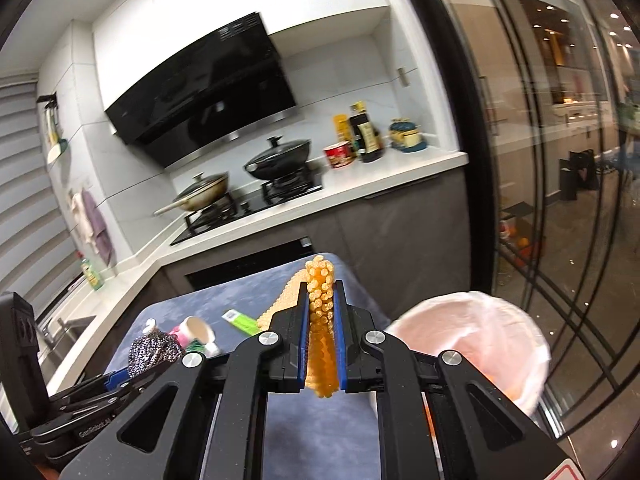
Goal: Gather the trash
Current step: 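Carry the steel wool scrubber and mesh sponge over the trash bin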
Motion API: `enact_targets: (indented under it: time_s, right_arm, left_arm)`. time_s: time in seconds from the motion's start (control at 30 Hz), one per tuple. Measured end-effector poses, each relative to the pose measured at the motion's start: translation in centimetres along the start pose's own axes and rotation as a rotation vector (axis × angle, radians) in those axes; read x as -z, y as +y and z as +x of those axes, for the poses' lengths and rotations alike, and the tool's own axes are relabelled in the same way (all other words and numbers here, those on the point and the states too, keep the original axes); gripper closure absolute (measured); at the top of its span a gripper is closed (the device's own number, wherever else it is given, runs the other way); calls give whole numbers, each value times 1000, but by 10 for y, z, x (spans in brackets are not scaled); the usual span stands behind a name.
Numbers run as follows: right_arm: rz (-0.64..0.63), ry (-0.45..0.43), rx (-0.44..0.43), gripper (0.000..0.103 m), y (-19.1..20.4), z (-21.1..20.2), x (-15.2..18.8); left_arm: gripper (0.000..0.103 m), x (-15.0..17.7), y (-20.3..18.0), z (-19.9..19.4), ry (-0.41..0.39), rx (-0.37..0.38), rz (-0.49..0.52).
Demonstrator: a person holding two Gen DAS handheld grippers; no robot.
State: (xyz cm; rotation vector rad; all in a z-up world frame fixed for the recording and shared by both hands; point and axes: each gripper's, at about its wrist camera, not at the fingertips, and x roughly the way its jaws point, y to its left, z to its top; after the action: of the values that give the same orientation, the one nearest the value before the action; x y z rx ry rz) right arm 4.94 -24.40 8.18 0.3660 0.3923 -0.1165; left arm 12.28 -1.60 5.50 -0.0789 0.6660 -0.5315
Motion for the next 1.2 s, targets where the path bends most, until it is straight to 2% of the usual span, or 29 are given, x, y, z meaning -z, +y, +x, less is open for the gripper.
enact_targets:
  time_s: [0.2, 0.53, 1.2]
  right_arm:
    - [35, -12, 47, 93, -38, -14, -1]
    - [79, -1, 92, 93, -81, -17, 0]
    - [165, 68, 143, 93, -147, 8, 18]
  left_arm:
    - [56, 2, -42, 14, 19, 51, 49]
    - [56, 10, -90, 38, 60, 86, 103]
    - [56, 22, -139, 100, 166, 95, 146]
